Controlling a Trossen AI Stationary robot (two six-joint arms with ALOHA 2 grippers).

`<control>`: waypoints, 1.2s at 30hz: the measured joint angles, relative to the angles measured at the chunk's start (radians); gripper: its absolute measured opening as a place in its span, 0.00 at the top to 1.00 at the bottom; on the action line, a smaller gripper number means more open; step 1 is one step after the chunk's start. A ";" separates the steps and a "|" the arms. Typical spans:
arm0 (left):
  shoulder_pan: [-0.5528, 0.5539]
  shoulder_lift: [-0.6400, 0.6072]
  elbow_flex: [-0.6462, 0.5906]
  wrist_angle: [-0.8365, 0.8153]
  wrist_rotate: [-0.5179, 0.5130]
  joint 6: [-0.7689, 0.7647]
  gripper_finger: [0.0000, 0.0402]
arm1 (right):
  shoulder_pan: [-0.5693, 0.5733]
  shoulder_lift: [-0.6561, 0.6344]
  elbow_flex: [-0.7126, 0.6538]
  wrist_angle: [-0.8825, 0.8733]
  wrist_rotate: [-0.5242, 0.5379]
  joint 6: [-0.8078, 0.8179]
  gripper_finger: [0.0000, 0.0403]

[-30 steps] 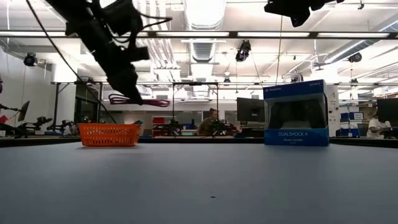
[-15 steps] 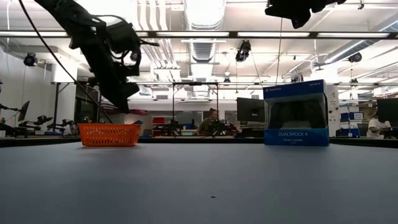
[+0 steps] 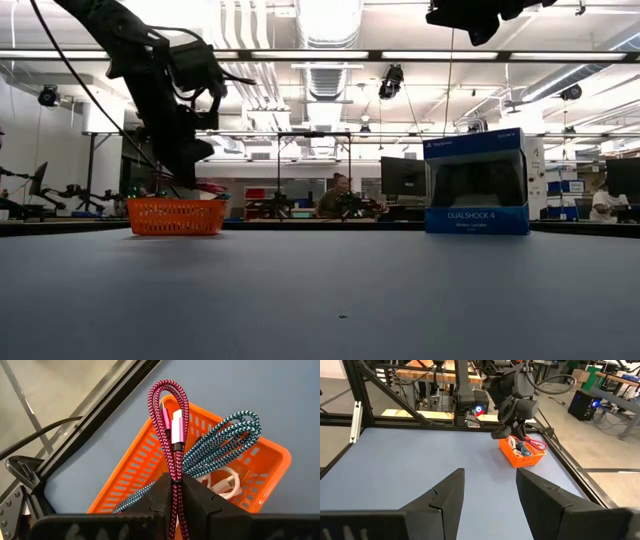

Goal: Pick and place USB-C Cables
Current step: Put the black pink charger cable into the orange basket, then return to Home Position

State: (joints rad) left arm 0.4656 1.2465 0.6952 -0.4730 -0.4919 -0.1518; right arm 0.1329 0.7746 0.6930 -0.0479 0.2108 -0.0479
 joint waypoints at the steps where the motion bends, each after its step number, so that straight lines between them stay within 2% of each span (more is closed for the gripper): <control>1: 0.000 0.000 0.000 0.000 0.000 0.001 0.95 | 0.000 0.000 0.000 0.000 0.000 0.002 0.58; 11: 0.000 0.000 -0.064 0.001 -0.005 0.027 0.95 | 0.000 0.000 0.000 0.000 0.000 0.002 0.58; 21: 0.000 0.000 -0.067 0.041 -0.012 0.029 0.93 | 0.000 0.000 0.000 0.000 0.000 0.000 0.58; 27: 0.002 0.000 -0.067 0.045 -0.018 0.038 0.83 | 0.000 0.000 0.000 0.000 0.000 0.000 0.58; 32: 0.002 0.000 -0.066 0.044 -0.070 0.054 0.74 | 0.000 0.000 0.000 0.000 0.000 0.000 0.58; 36: -0.006 -0.011 -0.036 0.033 -0.047 0.058 0.70 | 0.000 0.000 0.000 0.000 0.000 0.003 0.58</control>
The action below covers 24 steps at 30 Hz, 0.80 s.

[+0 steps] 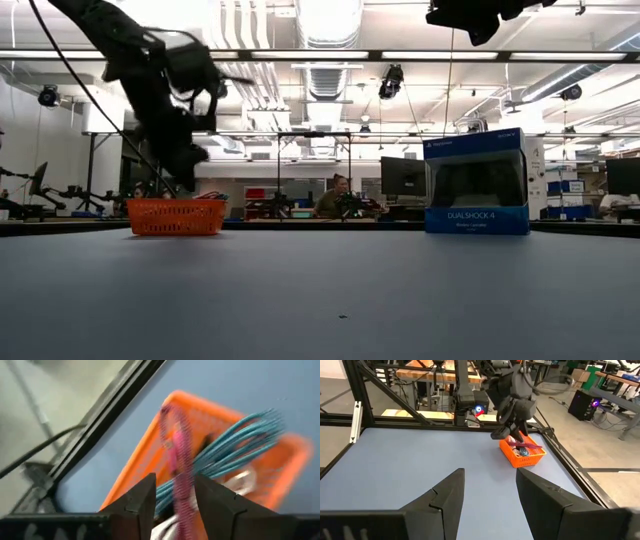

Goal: Pick and place USB-C Cables
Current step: Return to Home Position

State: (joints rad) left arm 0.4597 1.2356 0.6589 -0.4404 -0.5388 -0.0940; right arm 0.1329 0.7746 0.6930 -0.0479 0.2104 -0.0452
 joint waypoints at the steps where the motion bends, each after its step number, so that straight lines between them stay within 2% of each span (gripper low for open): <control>1: -0.006 -0.007 0.010 -0.001 0.023 0.000 0.70 | 0.000 0.000 0.000 0.000 0.000 0.000 0.58; 5: -0.026 -0.034 0.034 0.026 0.100 -0.006 0.70 | 0.000 0.000 0.000 0.000 0.000 0.000 0.58; 9: -0.062 -0.061 0.035 0.111 0.154 -0.077 0.70 | 0.000 0.000 0.000 -0.002 0.000 0.004 0.58; 14: -0.186 -0.075 0.020 0.280 0.286 -0.109 0.70 | 0.000 0.000 -0.005 0.003 0.000 -0.080 0.58; 17: -0.308 -0.089 0.009 0.400 0.435 0.045 0.70 | 0.000 -0.005 -0.031 0.007 -0.003 -0.160 0.58; 20: -0.428 -0.125 -0.009 0.441 0.582 0.241 0.70 | 0.000 -0.023 -0.070 0.047 -0.005 -0.212 0.58; 24: -0.496 -0.208 -0.035 0.442 0.595 0.302 0.71 | -0.001 -0.077 -0.137 0.124 -0.005 -0.281 0.58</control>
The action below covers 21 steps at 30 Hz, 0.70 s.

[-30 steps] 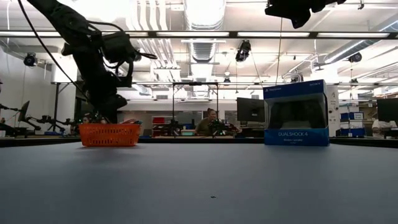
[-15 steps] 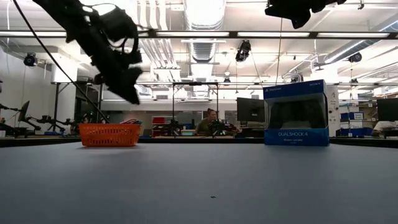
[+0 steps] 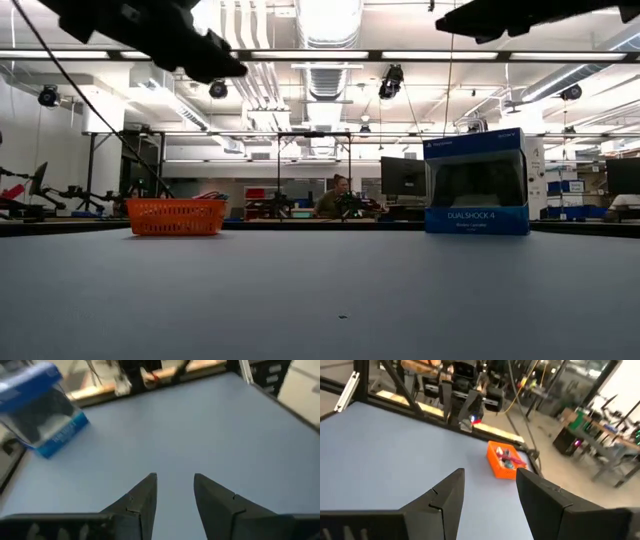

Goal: Pick and place USB-C Cables
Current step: Return to Home Position

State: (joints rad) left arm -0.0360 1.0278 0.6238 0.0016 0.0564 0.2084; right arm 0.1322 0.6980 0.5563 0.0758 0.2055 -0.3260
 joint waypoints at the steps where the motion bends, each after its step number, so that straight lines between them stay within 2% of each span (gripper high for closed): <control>1: 0.000 -0.023 -0.008 0.003 -0.005 0.000 0.72 | 0.000 -0.015 -0.021 0.021 0.001 -0.015 0.58; 10: 0.059 -0.308 -0.168 0.029 -0.009 0.000 0.98 | -0.040 -0.186 -0.157 0.071 0.003 -0.032 0.58; 21: 0.097 -0.629 -0.378 0.044 -0.009 -0.072 0.98 | -0.041 -0.469 -0.290 0.052 0.003 -0.011 0.58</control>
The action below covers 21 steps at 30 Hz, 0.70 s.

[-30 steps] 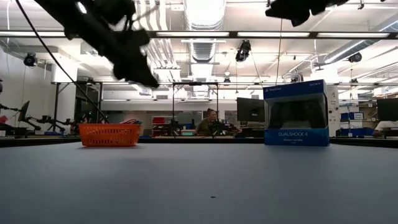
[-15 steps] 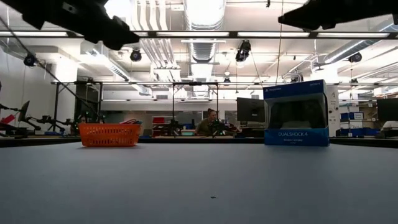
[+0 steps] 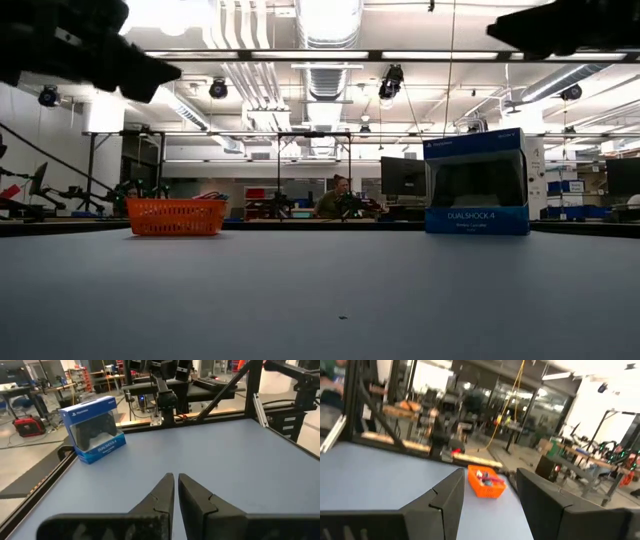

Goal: Pick and place USB-C Cables
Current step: Return to Home Position

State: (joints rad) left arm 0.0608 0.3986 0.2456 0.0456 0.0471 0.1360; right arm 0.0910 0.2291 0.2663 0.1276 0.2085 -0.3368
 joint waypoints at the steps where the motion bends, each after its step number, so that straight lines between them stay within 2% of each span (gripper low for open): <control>1: 0.000 -0.020 -0.018 -0.001 0.000 -0.001 0.98 | 0.000 -0.027 -0.011 -0.004 0.000 0.000 0.58; 10: 0.001 -0.229 -0.124 -0.001 -0.005 -0.034 0.98 | 0.000 -0.229 -0.063 -0.115 0.001 -0.004 0.58; 21: 0.002 -0.387 -0.227 -0.006 -0.010 -0.064 0.98 | 0.000 -0.229 -0.095 -0.130 0.001 -0.032 0.58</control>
State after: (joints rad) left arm 0.0625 0.0117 0.0181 0.0395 0.0370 0.0723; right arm 0.0910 0.0004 0.1715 -0.0024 0.2094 -0.3684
